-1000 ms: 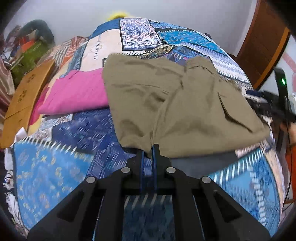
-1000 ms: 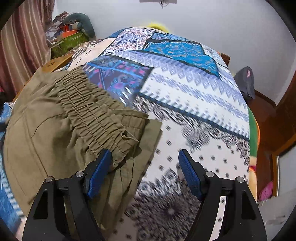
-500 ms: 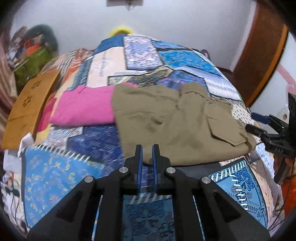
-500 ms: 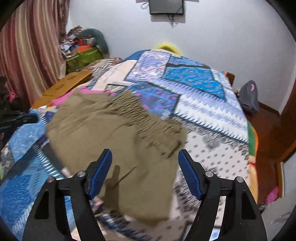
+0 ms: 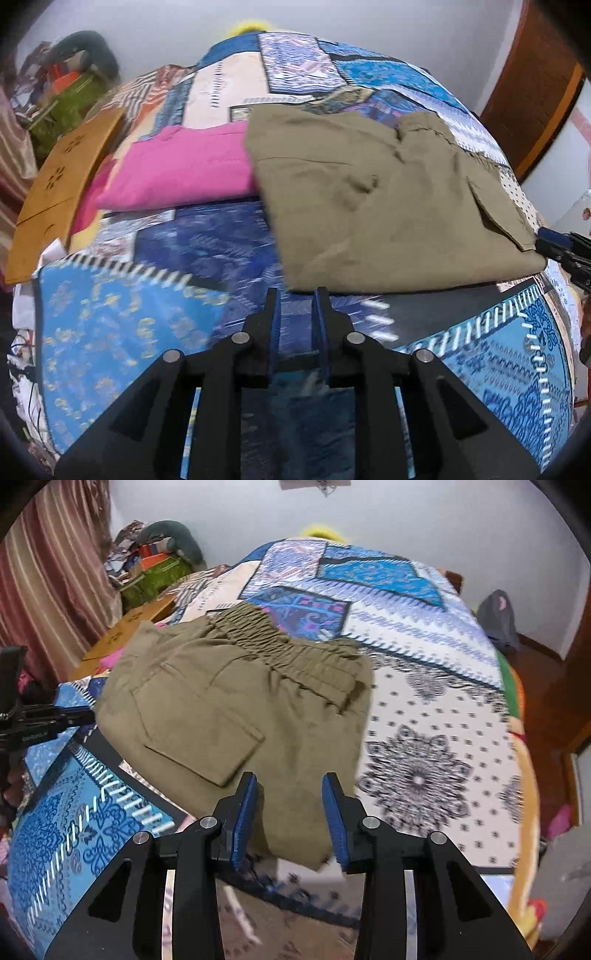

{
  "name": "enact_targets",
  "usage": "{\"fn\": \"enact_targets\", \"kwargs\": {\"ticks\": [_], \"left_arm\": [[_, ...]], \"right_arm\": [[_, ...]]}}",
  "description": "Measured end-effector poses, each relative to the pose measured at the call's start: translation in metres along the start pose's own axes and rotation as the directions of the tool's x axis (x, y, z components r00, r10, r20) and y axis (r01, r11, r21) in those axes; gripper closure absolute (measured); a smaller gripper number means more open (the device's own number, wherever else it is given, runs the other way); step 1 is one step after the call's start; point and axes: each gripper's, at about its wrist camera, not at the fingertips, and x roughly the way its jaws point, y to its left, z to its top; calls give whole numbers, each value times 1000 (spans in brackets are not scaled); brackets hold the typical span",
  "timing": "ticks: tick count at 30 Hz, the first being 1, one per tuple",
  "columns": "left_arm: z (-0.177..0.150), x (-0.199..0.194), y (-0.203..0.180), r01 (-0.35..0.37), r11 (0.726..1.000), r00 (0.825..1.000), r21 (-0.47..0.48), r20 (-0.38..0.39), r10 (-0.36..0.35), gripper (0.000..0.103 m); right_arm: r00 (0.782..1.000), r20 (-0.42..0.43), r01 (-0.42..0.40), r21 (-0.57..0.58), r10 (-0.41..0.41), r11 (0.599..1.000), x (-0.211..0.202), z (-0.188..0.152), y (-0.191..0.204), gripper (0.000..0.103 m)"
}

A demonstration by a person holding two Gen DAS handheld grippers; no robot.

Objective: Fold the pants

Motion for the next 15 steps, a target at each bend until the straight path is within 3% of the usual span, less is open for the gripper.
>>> {"fn": "enact_targets", "kwargs": {"ticks": [3,7,9,12,15], "left_arm": [[6,-13,20,11,998,999,-56,32,-10,81],[27,-23,34,39,994,996,-103,78,-31,57],[39,-24,34,37,995,994,-90,102,-28,52],[55,-16,29,26,998,993,-59,116,-19,35],[65,1,24,37,998,995,-43,95,-33,34]], "right_arm": [[998,31,59,-10,-59,998,-13,6,-3,66],[994,61,91,4,-91,996,-19,20,-6,49],[992,66,110,11,-111,994,-15,26,-6,42],[988,67,136,18,-137,991,-5,32,-7,24],[988,66,140,6,-140,990,9,34,-11,24]]}}
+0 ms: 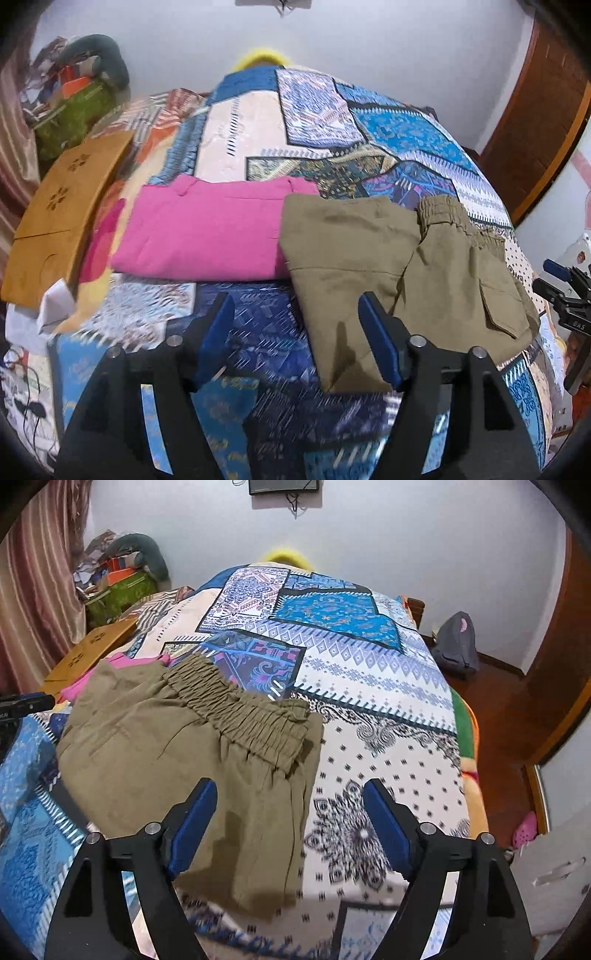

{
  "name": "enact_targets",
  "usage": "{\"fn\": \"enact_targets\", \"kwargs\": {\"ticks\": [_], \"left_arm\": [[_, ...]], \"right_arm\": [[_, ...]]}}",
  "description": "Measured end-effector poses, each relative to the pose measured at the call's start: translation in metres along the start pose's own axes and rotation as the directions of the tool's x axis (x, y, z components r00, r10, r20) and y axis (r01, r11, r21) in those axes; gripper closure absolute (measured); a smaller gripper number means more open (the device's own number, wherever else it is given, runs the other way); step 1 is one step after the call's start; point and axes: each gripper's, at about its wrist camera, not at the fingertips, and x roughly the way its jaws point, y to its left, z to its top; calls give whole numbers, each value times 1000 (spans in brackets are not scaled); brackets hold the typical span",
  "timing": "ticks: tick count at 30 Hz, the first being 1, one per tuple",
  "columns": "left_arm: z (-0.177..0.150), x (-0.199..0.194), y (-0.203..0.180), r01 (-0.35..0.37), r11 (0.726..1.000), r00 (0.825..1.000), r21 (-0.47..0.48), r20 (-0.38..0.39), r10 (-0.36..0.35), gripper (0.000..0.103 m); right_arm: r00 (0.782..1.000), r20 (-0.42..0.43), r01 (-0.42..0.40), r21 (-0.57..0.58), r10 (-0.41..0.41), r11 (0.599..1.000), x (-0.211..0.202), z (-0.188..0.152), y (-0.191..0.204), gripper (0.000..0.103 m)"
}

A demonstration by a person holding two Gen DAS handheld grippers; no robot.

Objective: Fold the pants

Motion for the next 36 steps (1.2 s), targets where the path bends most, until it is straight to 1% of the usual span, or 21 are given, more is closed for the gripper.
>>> {"fn": "enact_targets", "kwargs": {"ticks": [3,6,9,12,14,16,17,18,19,20,22,23,25,27,28,29,30,31,32,34,36], "left_arm": [[2,23,-2,7,1000,999,15,-36,-6,34],[2,45,-2,44,999,996,9,-78,-43,34],[-1,63,-2,80,997,990,-1,-116,-80,33],[-3,72,-7,102,995,987,20,-130,-99,26],[-2,76,-12,116,992,985,38,-132,-110,26],[1,79,-16,133,990,983,43,-135,-126,26],[2,82,-18,147,988,980,38,-139,-141,26],[4,84,-19,160,987,977,29,-148,-154,27],[5,86,-20,166,986,975,23,-153,-160,31],[6,87,-22,169,985,974,23,-154,-164,34],[8,87,-25,180,983,972,23,-155,-175,48],[9,87,-26,178,984,973,21,-155,-173,49],[10,85,-30,156,987,976,33,-156,-149,57],[11,81,-33,117,992,980,54,-165,-107,65],[11,78,-33,109,993,982,53,-162,-99,71],[11,75,-33,100,994,983,48,-161,-91,74],[11,73,-32,100,994,983,42,-162,-92,80],[10,70,-31,99,994,983,37,-159,-92,85],[11,67,-32,95,995,984,38,-154,-89,89],[10,56,-38,52,995,992,79,-120,-43,95],[9,44,-49,5,992,997,128,-77,5,99]], "right_arm": [[1000,-29,-6,6,6,1000,20,-1,-2,24],[996,-74,-49,65,53,997,41,-3,-10,24],[981,-136,-121,121,137,985,60,-6,-18,24],[959,-166,-199,178,229,964,70,-8,-28,24],[948,-174,-236,180,267,955,75,-8,-31,24],[947,-171,-246,156,271,957,76,-8,-29,24],[947,-170,-250,145,273,957,75,-8,-26,27],[945,-168,-258,140,280,956,75,-8,-25,32],[943,-157,-272,141,293,952,74,-7,-25,36],[940,-151,-283,153,305,947,75,-6,-24,45],[944,-150,-273,144,293,951,77,-3,-22,45],[945,-152,-271,134,290,953,78,-2,-21,46],[945,-153,-271,127,288,954,77,0,-20,52],[949,-145,-264,112,279,958,74,2,-19,61],[952,-138,-260,105,273,960,73,3,-18,64],[955,-130,-254,98,266,962,71,1,-18,69],[958,-116,-252,91,261,963,68,1,-18,76],[961,-107,-246,83,254,966,63,1,-16,78],[963,-102,-244,74,251,967,60,3,-16,83],[964,-94,-244,62,249,968,56,8,-14,88],[957,-88,-271,63,276,960,48,12,-14,91]]}}
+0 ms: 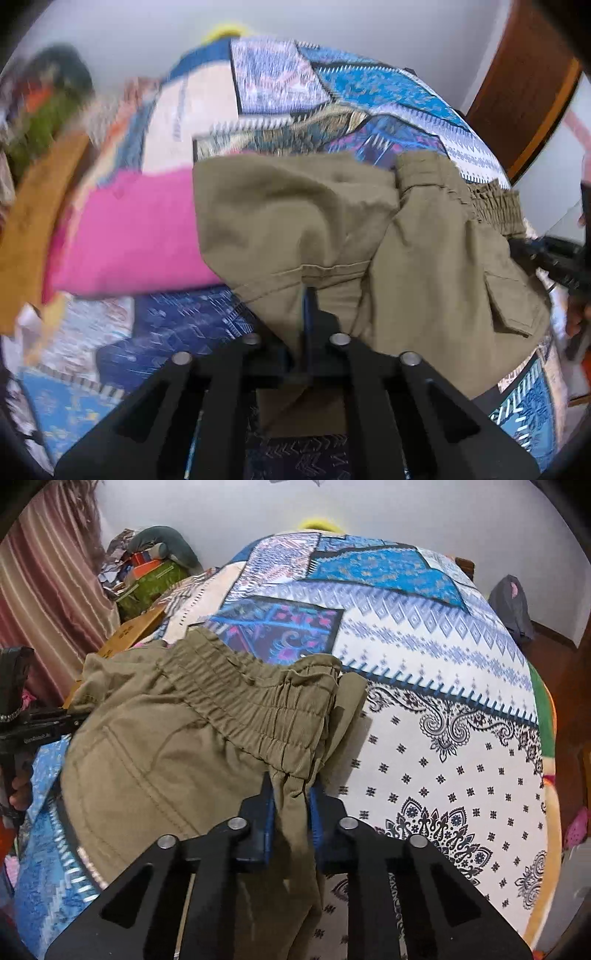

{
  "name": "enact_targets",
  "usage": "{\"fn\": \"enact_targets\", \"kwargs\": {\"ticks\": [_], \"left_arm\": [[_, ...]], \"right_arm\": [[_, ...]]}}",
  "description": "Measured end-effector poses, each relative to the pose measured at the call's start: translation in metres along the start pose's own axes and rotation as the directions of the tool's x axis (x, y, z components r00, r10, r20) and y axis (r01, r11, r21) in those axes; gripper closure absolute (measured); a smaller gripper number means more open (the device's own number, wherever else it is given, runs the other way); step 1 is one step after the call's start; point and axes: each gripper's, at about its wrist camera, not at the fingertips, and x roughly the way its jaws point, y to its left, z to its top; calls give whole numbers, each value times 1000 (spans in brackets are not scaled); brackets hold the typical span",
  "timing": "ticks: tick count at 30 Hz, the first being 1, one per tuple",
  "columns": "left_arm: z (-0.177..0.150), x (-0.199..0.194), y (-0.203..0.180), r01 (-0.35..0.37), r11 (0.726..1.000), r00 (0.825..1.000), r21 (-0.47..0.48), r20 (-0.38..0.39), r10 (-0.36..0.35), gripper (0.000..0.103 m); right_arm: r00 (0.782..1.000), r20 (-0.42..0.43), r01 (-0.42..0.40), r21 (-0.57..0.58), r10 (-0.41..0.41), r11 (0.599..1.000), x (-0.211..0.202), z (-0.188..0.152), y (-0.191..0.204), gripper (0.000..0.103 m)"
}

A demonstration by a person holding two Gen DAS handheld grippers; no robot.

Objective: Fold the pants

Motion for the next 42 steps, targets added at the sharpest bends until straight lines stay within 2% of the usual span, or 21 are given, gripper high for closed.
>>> {"fn": "enact_targets", "kwargs": {"ticks": [2,6,13,22,32,42], "left_arm": [[0,-15,-12,-35,998,998,50,45,32,99],[3,-40,-23,-27,996,995,80,95,19,99],[8,-82,-18,21,999,988,41,150,-27,100],[9,-130,9,15,1000,973,6,231,-16,100],[18,-142,83,-31,996,966,-86,254,52,100],[37,-112,174,-74,978,968,-196,223,118,100]], "right_arm": [[1000,8,8,-17,-8,1000,-8,1,4,91],[999,32,16,-31,-15,999,-27,2,16,92],[995,99,24,-62,-18,998,-64,11,41,93],[987,158,38,-128,-17,991,-81,37,84,93],[988,150,12,-190,17,982,-43,85,141,93],[993,88,-51,-233,74,971,36,135,187,93]]}}
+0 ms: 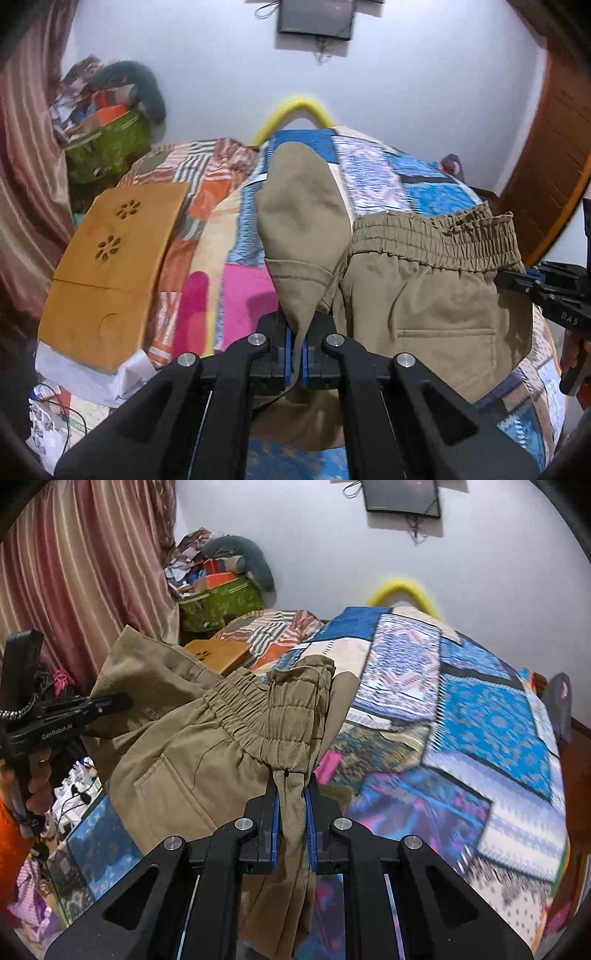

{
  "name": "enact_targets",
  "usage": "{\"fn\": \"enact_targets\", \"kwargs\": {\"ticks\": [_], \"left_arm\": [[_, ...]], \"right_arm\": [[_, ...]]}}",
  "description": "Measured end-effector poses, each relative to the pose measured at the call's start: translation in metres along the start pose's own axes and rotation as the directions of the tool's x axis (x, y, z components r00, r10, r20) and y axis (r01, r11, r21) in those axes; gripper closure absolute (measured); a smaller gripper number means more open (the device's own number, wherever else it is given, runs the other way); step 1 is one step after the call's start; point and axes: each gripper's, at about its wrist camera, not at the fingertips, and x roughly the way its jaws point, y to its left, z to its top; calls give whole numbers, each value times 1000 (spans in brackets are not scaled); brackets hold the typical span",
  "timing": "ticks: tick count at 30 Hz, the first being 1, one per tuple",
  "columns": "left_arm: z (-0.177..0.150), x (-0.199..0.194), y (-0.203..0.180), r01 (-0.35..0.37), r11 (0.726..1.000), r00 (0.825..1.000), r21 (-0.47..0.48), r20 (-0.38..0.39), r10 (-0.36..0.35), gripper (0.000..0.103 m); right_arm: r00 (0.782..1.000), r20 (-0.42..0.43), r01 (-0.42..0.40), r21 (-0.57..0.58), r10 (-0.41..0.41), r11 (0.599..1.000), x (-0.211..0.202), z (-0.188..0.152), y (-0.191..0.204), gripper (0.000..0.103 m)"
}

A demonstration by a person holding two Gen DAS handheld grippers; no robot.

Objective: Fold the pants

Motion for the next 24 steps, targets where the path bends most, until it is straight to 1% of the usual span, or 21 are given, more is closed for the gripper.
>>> {"fn": "enact_targets", "kwargs": {"ticks": [2,7,10,14,17,21,23,24], "left_arm": [[3,13,16,-13,1000,1000,-14,-5,13,100],[6,48,42,-21,999,999,-50,-47,19,100],[5,72,53,-17,998,997,-65,-74,12,100],[-1,100,62,-4,997,994,-76,-109,-5,100],[-6,113,65,-18,997,992,-70,-122,9,100],[-17,132,78,-42,996,985,-82,-173,27,100],[-25,144,87,-51,993,976,-103,-217,28,97],[-28,149,90,-55,992,972,-110,-234,28,94]], "right_arm": [[1000,-11,-21,17,21,1000,18,7,2,93],[1000,-20,-2,-10,2,1000,54,15,13,93],[999,-31,13,-17,-13,1000,71,17,11,93],[999,-44,9,7,-9,1000,82,13,1,93],[998,-63,26,5,-26,1000,92,10,-3,93],[993,-108,41,13,-39,999,107,-1,-10,93],[991,-122,55,11,-53,998,113,-7,-13,92],[989,-133,62,11,-60,998,118,-10,-14,92]]}}
